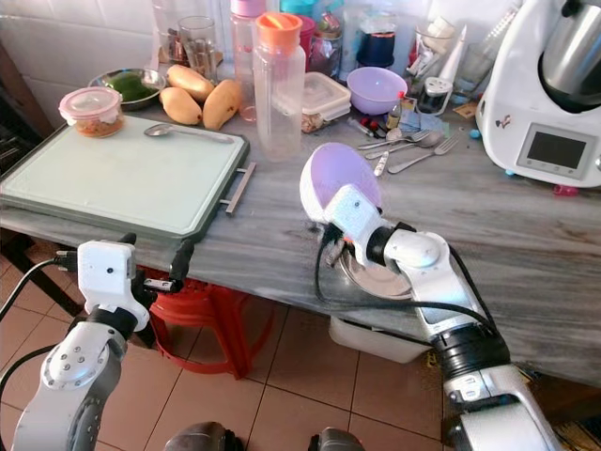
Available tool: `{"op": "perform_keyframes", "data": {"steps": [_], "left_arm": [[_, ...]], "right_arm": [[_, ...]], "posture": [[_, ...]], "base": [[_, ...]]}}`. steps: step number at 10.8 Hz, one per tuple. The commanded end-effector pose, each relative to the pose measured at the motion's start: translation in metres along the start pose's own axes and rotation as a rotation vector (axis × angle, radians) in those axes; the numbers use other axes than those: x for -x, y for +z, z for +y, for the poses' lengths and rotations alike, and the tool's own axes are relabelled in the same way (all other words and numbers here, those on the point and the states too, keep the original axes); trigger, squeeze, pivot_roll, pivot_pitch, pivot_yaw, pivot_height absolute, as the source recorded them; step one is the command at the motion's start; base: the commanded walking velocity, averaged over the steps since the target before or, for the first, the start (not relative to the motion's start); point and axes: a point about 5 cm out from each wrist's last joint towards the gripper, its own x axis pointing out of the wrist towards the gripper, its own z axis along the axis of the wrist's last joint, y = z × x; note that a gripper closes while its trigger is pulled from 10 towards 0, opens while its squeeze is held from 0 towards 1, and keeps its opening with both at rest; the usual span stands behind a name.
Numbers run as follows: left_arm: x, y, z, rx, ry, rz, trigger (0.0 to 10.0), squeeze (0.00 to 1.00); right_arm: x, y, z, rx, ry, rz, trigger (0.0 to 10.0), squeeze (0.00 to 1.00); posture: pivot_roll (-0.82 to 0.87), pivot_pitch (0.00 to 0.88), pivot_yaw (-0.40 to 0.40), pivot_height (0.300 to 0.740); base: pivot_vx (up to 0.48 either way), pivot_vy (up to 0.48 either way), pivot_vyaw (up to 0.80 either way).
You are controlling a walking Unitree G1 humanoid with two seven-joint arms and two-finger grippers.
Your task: Setting the table
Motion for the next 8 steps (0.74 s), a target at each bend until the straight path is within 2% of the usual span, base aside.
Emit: {"op": "perform_keyframes", "data": {"steps": [1, 4, 8], "left_arm": [[0.002, 0.003, 0.001, -0.003, -0.001, -0.002, 10.0, 0.00], [0.006, 0.002, 0.004, -0.003, 0.002, 0.023, 10.0, 0.00], [0.017, 0.006, -0.014, 0.055, -0.268, 0.020, 10.0, 0.00]], "right_arm": [[-0.002, 0.010, -0.005, 0.033, 0.017, -0.026, 10.0, 0.00], [-0.007, 0.003, -0.004, 0.065, 0.056, 0.011, 10.0, 0.00], [-0.011, -0.007, -0.011, 0.125, 0.086, 0.052, 10.0, 0.00]], "posture": [[0.08, 0.002, -0.011, 0.740], [0.09, 0.021, -0.002, 0.740], [0.10, 0.031, 0.002, 0.740]], "base": [[0.000, 0.000, 0.00], [0.000, 0.000, 0.00], [0.000, 0.000, 0.00]]}}
